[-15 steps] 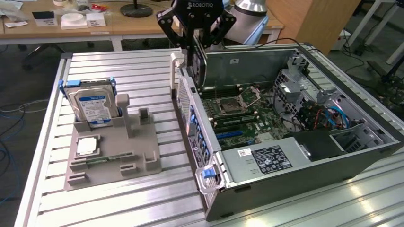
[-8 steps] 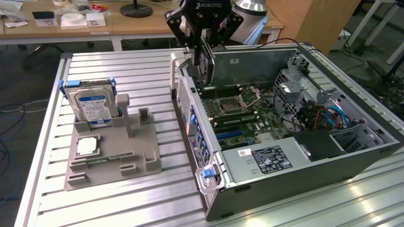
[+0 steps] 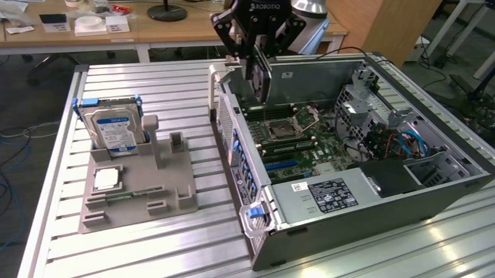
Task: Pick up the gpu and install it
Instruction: 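Pick up the gpu and move the gpu toward the slot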
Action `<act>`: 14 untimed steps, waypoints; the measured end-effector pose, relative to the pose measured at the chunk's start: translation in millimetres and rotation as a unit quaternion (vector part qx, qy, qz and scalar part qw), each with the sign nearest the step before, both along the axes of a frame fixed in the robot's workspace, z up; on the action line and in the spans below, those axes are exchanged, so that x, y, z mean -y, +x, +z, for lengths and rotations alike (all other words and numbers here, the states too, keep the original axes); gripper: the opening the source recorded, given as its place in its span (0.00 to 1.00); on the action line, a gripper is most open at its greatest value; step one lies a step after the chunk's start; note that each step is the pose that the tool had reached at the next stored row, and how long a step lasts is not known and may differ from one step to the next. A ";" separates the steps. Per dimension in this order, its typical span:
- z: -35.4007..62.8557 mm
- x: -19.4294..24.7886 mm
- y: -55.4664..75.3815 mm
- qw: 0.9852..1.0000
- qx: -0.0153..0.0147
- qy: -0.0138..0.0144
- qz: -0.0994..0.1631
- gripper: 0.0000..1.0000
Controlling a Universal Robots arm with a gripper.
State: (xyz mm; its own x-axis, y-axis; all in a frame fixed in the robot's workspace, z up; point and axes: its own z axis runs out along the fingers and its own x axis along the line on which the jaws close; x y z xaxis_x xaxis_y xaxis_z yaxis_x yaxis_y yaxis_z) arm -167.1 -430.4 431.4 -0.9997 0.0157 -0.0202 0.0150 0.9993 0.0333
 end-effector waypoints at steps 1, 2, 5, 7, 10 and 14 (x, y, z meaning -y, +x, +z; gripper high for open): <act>0.0 0.0 2.2 1.000 0.000 0.000 0.000 0.28; 0.0 0.0 4.2 1.000 0.000 0.000 0.000 0.28; 0.0 0.0 10.5 1.000 0.000 0.000 0.000 0.28; 0.0 0.0 14.4 1.000 0.000 0.000 0.000 0.28; 0.0 0.0 20.6 1.000 0.000 0.000 0.000 0.28; 0.0 0.0 28.4 1.000 0.000 0.000 0.000 0.28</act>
